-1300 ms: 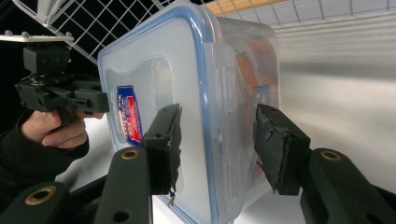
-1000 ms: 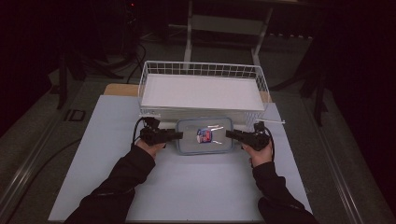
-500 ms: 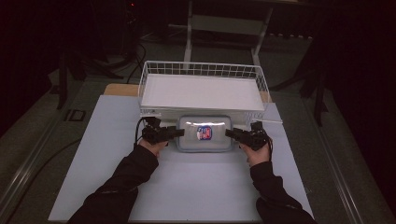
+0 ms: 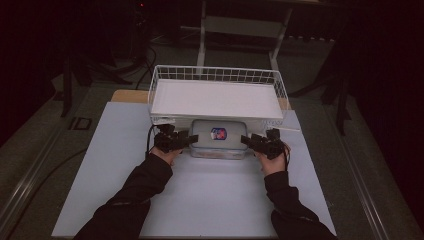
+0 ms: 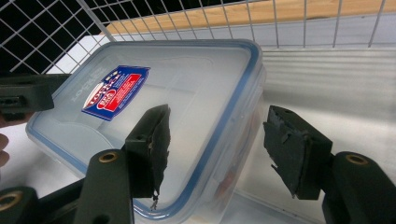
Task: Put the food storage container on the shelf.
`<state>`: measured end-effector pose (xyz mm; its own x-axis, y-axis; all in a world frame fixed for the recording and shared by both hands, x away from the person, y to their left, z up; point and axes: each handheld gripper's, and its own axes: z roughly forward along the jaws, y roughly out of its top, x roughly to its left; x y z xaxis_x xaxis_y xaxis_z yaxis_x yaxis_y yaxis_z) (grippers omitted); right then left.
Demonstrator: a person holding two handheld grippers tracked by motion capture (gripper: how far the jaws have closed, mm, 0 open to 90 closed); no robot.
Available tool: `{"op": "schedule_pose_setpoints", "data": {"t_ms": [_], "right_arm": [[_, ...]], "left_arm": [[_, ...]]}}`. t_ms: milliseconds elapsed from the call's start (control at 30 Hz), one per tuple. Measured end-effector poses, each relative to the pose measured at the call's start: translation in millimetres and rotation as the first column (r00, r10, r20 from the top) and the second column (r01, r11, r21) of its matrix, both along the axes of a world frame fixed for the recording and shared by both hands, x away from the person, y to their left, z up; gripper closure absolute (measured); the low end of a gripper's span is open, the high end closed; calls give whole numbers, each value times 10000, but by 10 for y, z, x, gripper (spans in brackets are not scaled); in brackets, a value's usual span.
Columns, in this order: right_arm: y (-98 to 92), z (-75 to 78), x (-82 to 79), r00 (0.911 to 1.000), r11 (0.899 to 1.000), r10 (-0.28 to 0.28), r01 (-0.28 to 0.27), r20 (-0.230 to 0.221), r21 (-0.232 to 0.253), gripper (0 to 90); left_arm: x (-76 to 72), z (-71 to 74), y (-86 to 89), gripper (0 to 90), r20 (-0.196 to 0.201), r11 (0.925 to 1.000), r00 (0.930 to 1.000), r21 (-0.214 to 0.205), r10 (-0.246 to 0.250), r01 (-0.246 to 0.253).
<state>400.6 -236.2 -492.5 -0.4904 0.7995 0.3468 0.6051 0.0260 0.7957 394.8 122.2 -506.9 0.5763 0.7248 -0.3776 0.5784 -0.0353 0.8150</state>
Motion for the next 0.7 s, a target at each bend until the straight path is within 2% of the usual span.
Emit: {"op": "schedule_pose_setpoints", "data": {"t_ms": [100,133,200,267,300,367,433,467,533,700], "right_arm": [[29,25,-59,9995,9995,27,-16,309,-331,394],[29,25,-59,9995,9995,27,-16,309,-331,394],[40,51,-138,9985,9986,-51,81,553,-530,394],[52,94,-208,9969,9972,-22,80,782,-740,395],[58,110,-231,9963,9969,13,54,859,-784,395],[76,157,-291,9950,9965,193,-112,982,-826,401],[99,204,-364,9932,9970,320,-238,1117,-740,413],[112,225,-402,9925,9970,401,-320,1153,-707,426],[149,253,-478,9912,9967,518,-437,1220,-683,473],[257,259,-615,9892,9929,1140,-1103,918,-439,624]], "left_arm": [[-56,27,33,330,117,9998,9999,-176,-44,47],[-56,27,33,282,117,9998,9999,-176,-44,47],[-132,61,75,258,-64,9990,9999,-438,-111,108],[-182,85,98,181,121,9998,9998,61,-171,170],[-221,98,105,153,218,9997,9995,135,-224,221],[-301,132,120,136,273,9993,9990,73,-367,365],[-382,176,128,53,210,9980,9978,-99,-630,632],[-425,201,132,21,185,9971,9970,-115,-754,756],[-516,250,142,13,185,9958,9957,-99,-912,914],[-729,338,193,5,385,9960,9957,327,-847,834]]}}
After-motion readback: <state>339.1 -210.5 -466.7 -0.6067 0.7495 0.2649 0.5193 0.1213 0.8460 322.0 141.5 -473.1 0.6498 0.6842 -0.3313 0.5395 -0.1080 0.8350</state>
